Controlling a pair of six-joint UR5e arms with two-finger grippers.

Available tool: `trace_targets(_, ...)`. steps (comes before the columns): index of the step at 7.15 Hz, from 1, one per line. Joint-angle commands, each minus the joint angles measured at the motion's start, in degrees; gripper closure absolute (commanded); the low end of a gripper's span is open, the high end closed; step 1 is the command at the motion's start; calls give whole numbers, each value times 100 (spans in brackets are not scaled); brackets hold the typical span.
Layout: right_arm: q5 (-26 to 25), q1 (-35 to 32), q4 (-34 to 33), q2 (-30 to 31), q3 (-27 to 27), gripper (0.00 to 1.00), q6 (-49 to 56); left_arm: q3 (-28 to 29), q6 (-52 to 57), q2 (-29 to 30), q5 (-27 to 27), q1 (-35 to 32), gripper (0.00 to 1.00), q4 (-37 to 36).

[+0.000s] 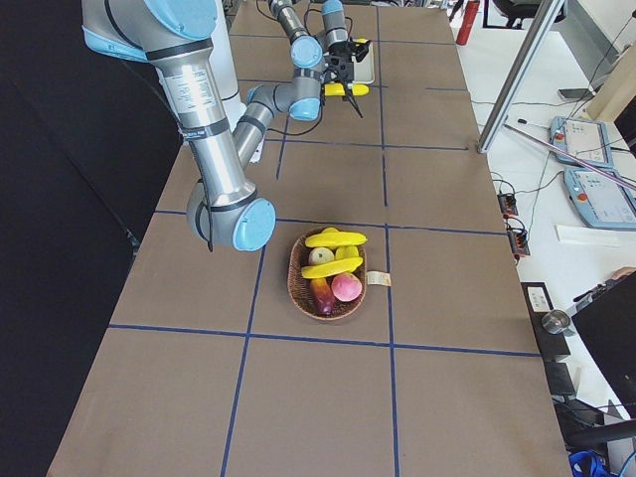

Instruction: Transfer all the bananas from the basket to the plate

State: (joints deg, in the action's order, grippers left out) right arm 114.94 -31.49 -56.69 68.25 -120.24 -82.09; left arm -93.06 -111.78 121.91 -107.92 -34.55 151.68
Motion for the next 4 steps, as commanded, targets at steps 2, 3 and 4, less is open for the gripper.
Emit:
trace_targets(2,3,-32,-17,662,-570,0,-8,-229,1164,-1165,-624,-1059,100,-420)
trace_targets(3,-41,-59,-17,733,-545,0,-9,-448,1620,-1944,-625,-1219,100,-420)
trace_targets(4,-59,-137,-26,847,-518,0,-9,-511,2364,-2778,-565,-1282,100,-376)
